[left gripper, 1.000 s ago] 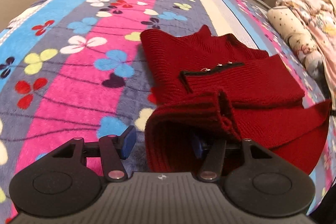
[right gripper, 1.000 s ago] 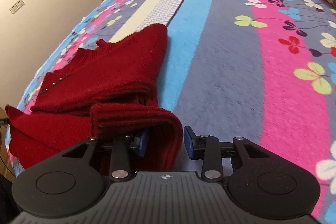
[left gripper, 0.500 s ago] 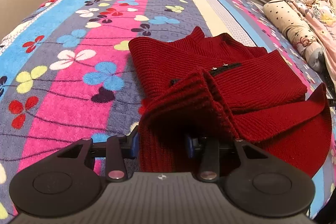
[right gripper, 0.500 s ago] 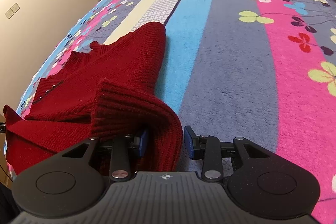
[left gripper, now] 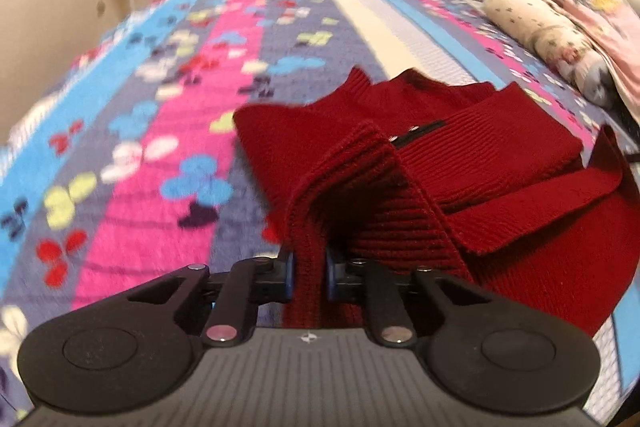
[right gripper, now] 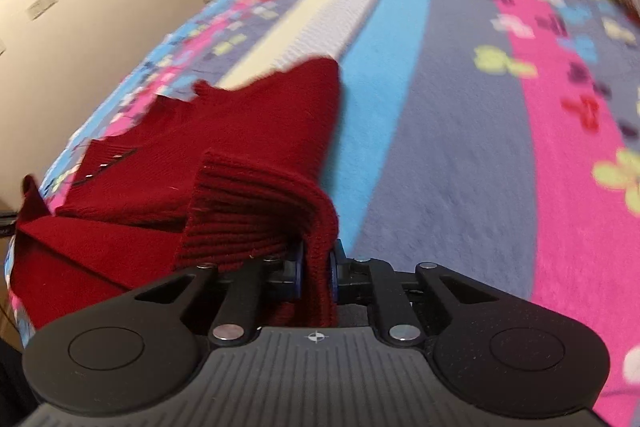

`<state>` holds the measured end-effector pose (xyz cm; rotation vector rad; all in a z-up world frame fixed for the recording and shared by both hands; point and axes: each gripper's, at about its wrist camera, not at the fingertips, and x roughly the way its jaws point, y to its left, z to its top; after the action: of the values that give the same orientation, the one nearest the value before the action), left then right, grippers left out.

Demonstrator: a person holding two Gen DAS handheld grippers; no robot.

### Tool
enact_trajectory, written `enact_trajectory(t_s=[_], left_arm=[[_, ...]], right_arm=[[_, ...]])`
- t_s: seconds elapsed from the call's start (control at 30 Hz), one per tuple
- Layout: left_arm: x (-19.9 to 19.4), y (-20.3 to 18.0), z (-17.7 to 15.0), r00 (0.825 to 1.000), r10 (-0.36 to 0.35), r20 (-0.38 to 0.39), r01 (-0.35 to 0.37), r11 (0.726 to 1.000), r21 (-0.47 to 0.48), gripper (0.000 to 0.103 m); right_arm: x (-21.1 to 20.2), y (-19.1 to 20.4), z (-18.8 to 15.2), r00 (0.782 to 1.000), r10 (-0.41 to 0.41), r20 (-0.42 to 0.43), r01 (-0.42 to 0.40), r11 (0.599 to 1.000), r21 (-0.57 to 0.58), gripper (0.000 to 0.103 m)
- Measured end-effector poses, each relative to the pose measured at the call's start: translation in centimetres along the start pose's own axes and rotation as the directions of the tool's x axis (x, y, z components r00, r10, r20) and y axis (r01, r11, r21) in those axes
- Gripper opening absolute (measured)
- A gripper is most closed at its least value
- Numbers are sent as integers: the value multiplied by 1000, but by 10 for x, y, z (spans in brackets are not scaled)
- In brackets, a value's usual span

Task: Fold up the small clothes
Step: 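Lay the folded hem on the sweater and open both tools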

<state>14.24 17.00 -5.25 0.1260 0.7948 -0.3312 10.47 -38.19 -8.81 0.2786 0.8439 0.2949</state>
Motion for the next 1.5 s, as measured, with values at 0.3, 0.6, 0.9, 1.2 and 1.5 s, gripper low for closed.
enact_trajectory(t_s=[0.3,0.6,0.9,1.2,1.5], left_arm=[[-56,10,11,950,-114,292,103,993,53,14],[7,66,47,985,36,166,29,927,-375,14],[43,65,56,998,64,8,-53,879,-474,13],[73,78,45,985,64,-159,-142,826,-546,14],[45,70,56,994,109,31,-78,855,-513,13]], right_arm=[[-70,24,18,960,129,250,-90,983,-160,11],[-30,-4,59,914,14,406,-74,988,133,11],[30,-5,58,959,-149,240,116,983,144,10],[57,-37,65,984,-124,131,74,941,331,11],[47,-27,69,960,-108,260,38,965,260,11]])
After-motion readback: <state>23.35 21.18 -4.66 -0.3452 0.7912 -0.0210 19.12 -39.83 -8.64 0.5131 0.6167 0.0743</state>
